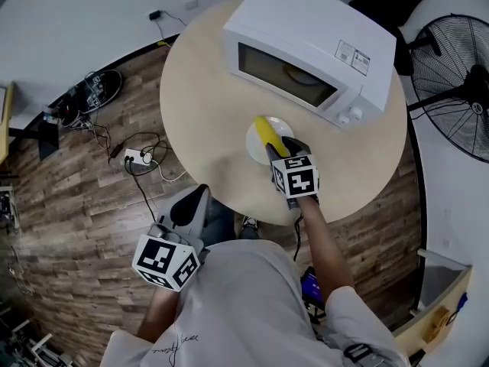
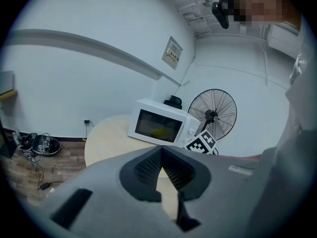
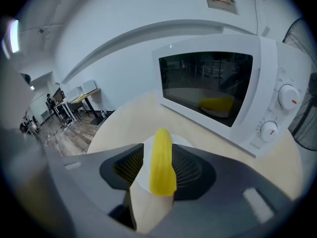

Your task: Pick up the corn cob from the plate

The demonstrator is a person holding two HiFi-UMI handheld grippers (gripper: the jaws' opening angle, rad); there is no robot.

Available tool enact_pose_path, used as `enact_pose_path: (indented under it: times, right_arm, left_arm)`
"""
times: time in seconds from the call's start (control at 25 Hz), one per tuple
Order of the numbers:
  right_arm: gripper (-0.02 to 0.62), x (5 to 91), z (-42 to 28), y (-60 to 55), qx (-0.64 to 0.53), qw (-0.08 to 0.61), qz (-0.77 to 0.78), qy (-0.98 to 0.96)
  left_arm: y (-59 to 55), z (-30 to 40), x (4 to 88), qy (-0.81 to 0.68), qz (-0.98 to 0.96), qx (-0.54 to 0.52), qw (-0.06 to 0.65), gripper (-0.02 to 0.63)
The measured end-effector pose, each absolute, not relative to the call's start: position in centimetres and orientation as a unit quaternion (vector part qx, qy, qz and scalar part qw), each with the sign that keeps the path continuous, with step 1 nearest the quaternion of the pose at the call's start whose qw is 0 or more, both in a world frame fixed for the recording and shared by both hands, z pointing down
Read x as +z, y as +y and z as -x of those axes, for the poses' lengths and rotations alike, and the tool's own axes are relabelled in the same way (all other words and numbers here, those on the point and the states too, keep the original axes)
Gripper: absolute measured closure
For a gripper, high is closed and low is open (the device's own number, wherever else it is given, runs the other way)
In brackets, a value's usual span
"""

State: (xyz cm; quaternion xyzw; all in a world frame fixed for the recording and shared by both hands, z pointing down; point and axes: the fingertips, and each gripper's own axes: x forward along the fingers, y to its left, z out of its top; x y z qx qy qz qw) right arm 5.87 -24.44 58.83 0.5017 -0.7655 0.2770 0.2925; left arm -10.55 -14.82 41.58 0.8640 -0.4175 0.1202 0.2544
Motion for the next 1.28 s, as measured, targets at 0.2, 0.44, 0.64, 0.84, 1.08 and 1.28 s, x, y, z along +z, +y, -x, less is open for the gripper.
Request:
enact_pose_path:
  times: [0.2, 0.44, 0.64, 0.84, 1.08, 1.28]
  right_arm:
    - [0.38, 60.3, -5.7, -24.9, 0.284, 0.309, -0.495, -0.761]
    - [0.354, 61.8, -5.8, -25.6, 0.29, 0.325, -0.495, -0.751]
    - [0.339, 63.1, -5.6, -26.0, 0.295, 0.342, -0.489, -0.746]
    - [0.333, 64.3, -5.6, -26.2, 0.301, 0.353, -0.488, -0.739]
    - [0.324, 65.3, -5.2, -26.5, 0.304, 0.365, -0.479, -0.738]
    - [0.322, 66.2, -5.1, -26.7, 0.306, 0.376, -0.474, -0.735]
  left_arm:
    - [-15.0, 10.7, 41.8, -0.419, -0.862, 0.122, 0.257, 0.617]
    - [-15.1, 11.1, 41.9, -0.422, -0.86, 0.122, 0.26, 0.617]
    - [-15.2, 11.2, 42.0, -0.422, -0.859, 0.125, 0.26, 0.616]
    - [-15.2, 11.6, 42.2, -0.426, -0.856, 0.124, 0.265, 0.617]
    - [-15.2, 11.5, 42.5, -0.424, -0.856, 0.131, 0.263, 0.616]
    - [-15.3, 11.5, 42.5, -0.424, -0.858, 0.135, 0.257, 0.615]
